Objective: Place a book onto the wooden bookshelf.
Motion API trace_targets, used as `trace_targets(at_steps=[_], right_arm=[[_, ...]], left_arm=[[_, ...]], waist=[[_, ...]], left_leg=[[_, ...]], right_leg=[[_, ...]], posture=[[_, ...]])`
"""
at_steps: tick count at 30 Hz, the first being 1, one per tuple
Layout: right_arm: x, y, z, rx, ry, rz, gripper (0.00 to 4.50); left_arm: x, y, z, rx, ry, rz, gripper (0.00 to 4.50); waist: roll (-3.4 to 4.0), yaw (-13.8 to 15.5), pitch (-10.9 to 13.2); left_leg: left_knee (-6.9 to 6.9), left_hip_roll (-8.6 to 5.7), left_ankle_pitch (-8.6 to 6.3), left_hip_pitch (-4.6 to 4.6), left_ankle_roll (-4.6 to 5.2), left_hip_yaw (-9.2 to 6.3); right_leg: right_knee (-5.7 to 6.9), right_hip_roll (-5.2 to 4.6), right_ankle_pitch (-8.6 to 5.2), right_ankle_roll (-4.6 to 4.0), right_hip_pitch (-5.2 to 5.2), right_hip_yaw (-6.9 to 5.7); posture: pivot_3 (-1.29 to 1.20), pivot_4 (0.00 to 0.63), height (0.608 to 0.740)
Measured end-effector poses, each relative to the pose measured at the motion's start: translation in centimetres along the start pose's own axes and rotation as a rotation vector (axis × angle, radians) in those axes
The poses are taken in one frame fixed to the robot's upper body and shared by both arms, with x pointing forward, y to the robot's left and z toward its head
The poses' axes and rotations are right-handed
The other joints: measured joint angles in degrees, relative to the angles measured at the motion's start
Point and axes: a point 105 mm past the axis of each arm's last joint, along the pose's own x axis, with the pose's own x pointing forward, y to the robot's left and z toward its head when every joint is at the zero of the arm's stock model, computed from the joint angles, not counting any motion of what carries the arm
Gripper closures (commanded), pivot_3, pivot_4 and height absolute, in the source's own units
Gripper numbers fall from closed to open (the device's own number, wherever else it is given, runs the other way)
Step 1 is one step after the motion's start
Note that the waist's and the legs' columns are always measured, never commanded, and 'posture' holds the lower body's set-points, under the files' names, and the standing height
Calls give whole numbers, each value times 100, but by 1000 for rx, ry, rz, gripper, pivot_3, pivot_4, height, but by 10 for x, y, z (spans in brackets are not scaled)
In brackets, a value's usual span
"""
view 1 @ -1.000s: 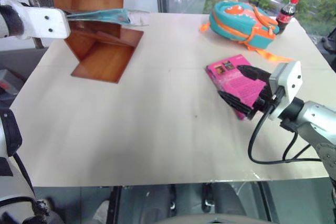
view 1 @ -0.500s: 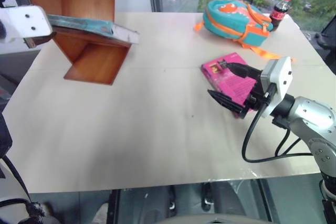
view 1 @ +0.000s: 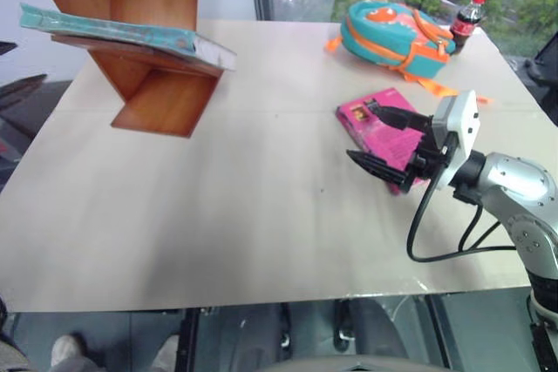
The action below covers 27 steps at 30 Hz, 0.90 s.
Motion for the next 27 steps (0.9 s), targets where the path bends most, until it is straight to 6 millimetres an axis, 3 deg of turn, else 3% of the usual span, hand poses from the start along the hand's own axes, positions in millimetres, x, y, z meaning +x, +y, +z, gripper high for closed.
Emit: trace_targets(at_steps=[2,3,4,6,7,8,12,14,17,19,22,27], right_arm=[[-2,-1,-1,0,4,-6,0],[-3,-2,-1,1,5,-10,0],[-4,-3,-2,3,12,-17,0],[-6,-3,-2,2,22,-27,0],[-10,-4,0,-8,31,-45,0],[-9,-4,0,-8,31,-44,0],[-17,2,9,-31,32,-85,0],[-20,3,11,-41,36,-109,0],[-25,5,13,-43,46,-159,0],[-25,8,16,-47,43,-167,0],[-25,8,17,-49,44,-185,0],[-25,6,17,-45,42,-210,0]], left_arm=[[15,-51,1,-197,-82,-125,4446],[21,-70,1,-260,-103,-169,4446],[34,-102,1,-399,-141,-197,4446],[56,-122,10,-521,-217,-151,4446],[81,-131,23,-582,-289,-86,4446],[90,-135,30,-603,-322,-74,4446],[167,-170,68,-697,-422,10,4446],[189,-173,79,-715,-442,51,4446],[229,-151,89,-692,-430,251,4446],[235,-135,88,-662,-409,384,4446],[224,-108,61,-663,-335,635,4446],[220,-104,56,-679,-337,673,4446]], waist=[[47,2,-13],[53,11,-11],[51,21,-10],[38,68,-12],[45,158,-14],[44,182,-16],[43,237,-23],[40,203,-24],[40,159,-23],[41,117,-24],[41,68,-24],[41,74,-24]], left_leg=[[-1,-4,0,1,0,0],[0,-4,0,1,0,-2],[1,-2,1,-6,-3,-14],[5,-1,7,-8,-13,-32],[8,-5,10,-2,-16,-39],[10,-7,10,2,-16,-39],[48,-4,10,17,-14,-44],[54,-2,9,17,-13,-43],[55,1,10,17,-12,-45],[51,7,9,25,-12,-38],[32,8,9,25,-13,-37],[34,4,9,8,-12,-34]], right_leg=[[-4,-13,3,-5,2,6],[-1,-24,4,-6,3,10],[-2,-12,4,-6,2,6],[5,-1,5,-9,6,-2],[7,0,7,-10,17,-7],[14,-1,7,-11,21,-7],[15,13,22,-22,54,-34],[13,16,26,-21,53,-31],[15,21,29,-25,50,-28],[16,28,29,-26,48,-12],[8,27,30,-28,43,-6],[0,21,30,-27,33,-15]], posture=[[0,150,740],[0,150,740],[0,150,740],[0,150,740],[0,150,740],[0,150,740],[0,150,740],[0,150,740],[0,150,740],[0,150,740],[0,150,740],[0,150,740]])
